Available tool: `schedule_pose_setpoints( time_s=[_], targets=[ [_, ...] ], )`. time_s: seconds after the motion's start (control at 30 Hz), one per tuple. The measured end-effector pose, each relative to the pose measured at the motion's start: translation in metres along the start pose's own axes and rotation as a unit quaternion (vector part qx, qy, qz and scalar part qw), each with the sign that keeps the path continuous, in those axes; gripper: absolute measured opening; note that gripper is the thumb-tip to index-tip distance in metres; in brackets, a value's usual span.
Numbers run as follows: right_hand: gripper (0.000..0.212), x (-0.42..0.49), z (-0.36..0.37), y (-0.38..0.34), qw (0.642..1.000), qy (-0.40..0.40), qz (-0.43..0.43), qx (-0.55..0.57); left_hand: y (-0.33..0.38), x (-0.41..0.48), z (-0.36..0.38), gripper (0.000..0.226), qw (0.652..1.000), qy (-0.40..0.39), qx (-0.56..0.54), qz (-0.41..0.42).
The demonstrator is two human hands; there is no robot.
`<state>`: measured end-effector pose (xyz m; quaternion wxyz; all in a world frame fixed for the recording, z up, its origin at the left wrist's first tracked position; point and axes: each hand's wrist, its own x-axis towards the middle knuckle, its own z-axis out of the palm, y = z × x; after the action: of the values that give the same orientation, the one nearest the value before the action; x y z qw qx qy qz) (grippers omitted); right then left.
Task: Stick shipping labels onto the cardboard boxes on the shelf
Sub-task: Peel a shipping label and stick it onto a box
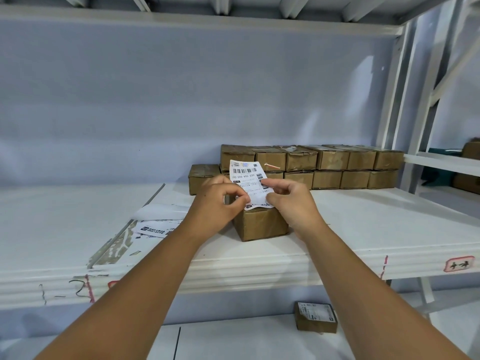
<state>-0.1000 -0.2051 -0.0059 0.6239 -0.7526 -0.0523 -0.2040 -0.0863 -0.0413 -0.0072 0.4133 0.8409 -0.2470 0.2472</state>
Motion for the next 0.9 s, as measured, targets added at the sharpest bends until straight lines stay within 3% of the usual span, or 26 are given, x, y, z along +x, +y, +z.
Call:
schedule_pose_setpoints(
  time_s=[0.43,0.9],
  targets=[
    [0.030,0.0021,0.0012,0.0021,0.998,0.051,-0.012,-0.037,-0.0033,-0.0008,0.0007,0.008,0.998,-0.008,-0.054,-0.029],
    [0.026,0.0028,0.0016,0.0053,0.993,0.038,-0.056,-0.094,-0.0060,-0.0011,0.0025,0.015,0.996,-0.011,0.065,0.060]
  ],
)
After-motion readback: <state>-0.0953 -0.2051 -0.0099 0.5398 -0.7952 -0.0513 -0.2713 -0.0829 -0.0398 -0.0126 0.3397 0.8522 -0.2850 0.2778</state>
